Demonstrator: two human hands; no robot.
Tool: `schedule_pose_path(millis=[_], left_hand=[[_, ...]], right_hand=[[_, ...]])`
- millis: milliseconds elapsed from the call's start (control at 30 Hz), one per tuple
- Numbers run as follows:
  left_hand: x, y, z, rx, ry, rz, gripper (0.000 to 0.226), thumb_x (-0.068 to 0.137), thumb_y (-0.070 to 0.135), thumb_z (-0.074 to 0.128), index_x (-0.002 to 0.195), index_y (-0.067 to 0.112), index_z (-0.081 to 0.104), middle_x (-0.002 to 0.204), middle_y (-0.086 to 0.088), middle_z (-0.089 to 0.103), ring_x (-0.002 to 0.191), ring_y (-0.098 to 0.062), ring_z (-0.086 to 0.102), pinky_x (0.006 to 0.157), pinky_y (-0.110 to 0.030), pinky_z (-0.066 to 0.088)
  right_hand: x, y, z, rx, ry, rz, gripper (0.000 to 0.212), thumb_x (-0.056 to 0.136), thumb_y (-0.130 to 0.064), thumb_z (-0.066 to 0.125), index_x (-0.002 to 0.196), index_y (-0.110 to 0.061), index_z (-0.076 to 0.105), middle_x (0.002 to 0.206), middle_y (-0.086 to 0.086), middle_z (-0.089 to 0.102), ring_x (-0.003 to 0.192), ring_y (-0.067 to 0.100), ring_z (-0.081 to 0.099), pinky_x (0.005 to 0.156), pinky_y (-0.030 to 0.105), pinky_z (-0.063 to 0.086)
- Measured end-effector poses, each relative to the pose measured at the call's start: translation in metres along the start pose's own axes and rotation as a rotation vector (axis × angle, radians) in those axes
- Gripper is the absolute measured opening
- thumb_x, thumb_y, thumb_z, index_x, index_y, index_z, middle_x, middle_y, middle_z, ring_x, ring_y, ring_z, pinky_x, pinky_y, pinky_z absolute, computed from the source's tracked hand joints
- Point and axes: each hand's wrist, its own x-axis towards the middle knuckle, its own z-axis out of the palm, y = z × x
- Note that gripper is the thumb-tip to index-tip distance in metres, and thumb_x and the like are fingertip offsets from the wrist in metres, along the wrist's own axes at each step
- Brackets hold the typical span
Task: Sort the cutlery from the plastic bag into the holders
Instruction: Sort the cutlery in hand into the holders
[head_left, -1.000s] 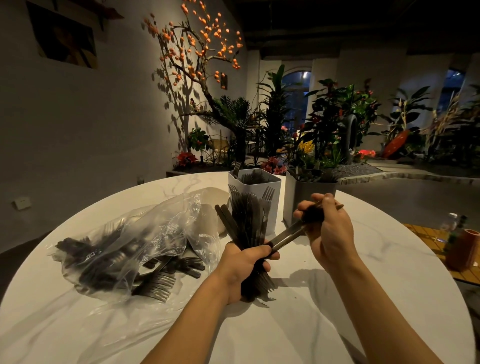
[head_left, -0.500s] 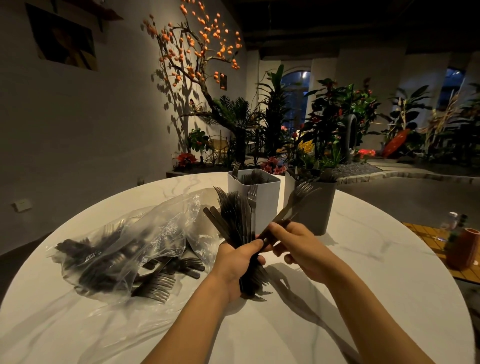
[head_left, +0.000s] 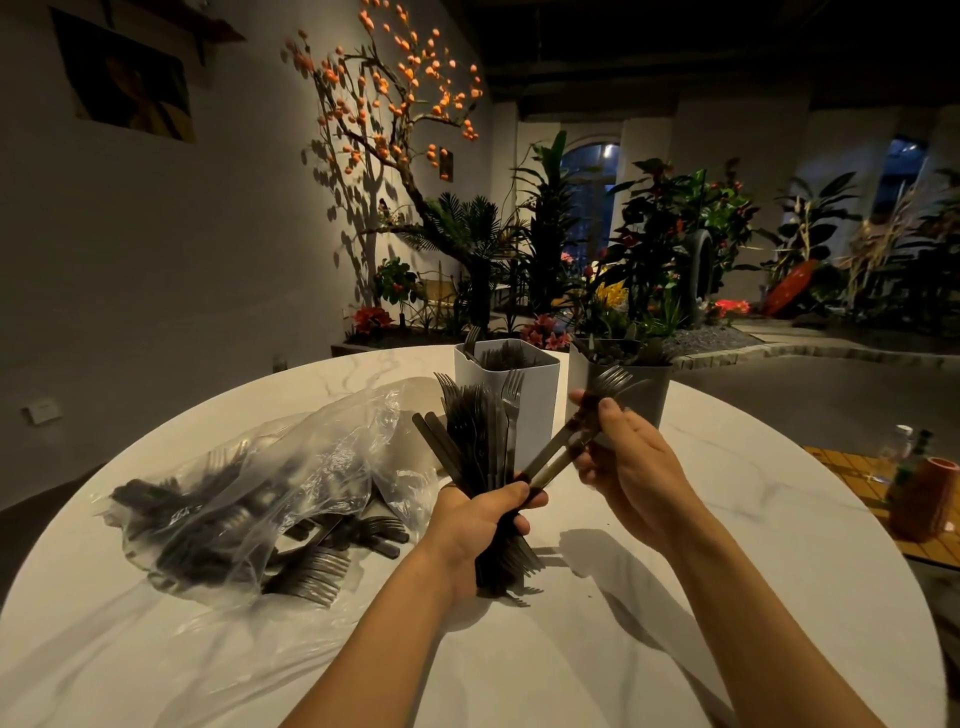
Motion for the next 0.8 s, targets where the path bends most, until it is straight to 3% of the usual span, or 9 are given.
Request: schedule_pose_path(millis=[200,400,533,633,700,800], left_hand=[[0.003,0.001,-0.004,0.024,-0.005,-0.003,0.015,0.095,0.012,0.070,0.105,0.002,0.075,0.098,-0.015,0.078,0.067,-0.016,0.063,0.072,-0.032,0.055],[0.010,0.003,-0.012,-0.023,0.022,0.002,0.018,0.094,0.013,0.070,0.106,0.000,0.075,0.099,-0.017,0.078,0.065,-0.016,0.063,0.069,-0.030,0.054],[0.013,0.004,-0.016,-0.084,0.014,-0.002,0.020,0.093,0.012,0.071,0.106,-0.002,0.075,0.100,-0.019,0.077,0.063,-0.015,0.062,0.069,-0.028,0.053],[0.015,0.003,-0.015,-0.078,0.005,0.001,0.019,0.093,0.011,0.071,0.105,-0.002,0.075,0.097,-0.018,0.077,0.063,-0.015,0.063,0.067,-0.027,0.054],[0.015,0.003,-0.016,-0.091,0.002,-0.001,0.019,0.093,0.011,0.071,0.105,-0.003,0.075,0.096,-0.019,0.077,0.062,-0.015,0.062,0.065,-0.027,0.054],[0.016,0.003,-0.016,-0.117,0.002,-0.008,0.018,0.093,0.010,0.071,0.106,-0.003,0.075,0.098,-0.020,0.077,0.062,-0.015,0.062,0.063,-0.027,0.055]], right_hand=[[-0.002,0.001,0.003,-0.035,-0.091,0.009,0.026,0.105,-0.021,0.045,0.122,-0.009,0.060,0.105,0.013,0.069,0.074,0.016,0.058,0.065,0.023,0.052],[0.000,0.005,0.010,-0.089,-0.003,-0.067,0.020,0.101,-0.020,0.053,0.110,-0.004,0.062,0.095,0.013,0.074,0.070,0.019,0.064,0.064,0.024,0.055],[-0.001,0.005,0.011,-0.116,0.062,-0.123,0.031,0.094,-0.029,0.061,0.111,-0.004,0.067,0.095,0.010,0.075,0.070,0.018,0.065,0.061,0.023,0.053],[-0.001,0.002,0.009,-0.059,0.105,-0.133,0.041,0.081,-0.037,0.066,0.108,-0.006,0.071,0.095,0.011,0.074,0.077,0.025,0.062,0.072,0.034,0.053],[-0.002,-0.001,0.005,0.016,0.130,-0.133,0.035,0.079,-0.032,0.068,0.104,-0.008,0.073,0.096,0.013,0.073,0.084,0.031,0.060,0.077,0.037,0.053],[-0.001,-0.003,0.002,0.090,0.191,-0.135,0.018,0.084,-0.023,0.069,0.096,-0.012,0.077,0.092,0.016,0.073,0.087,0.034,0.059,0.073,0.029,0.056]])
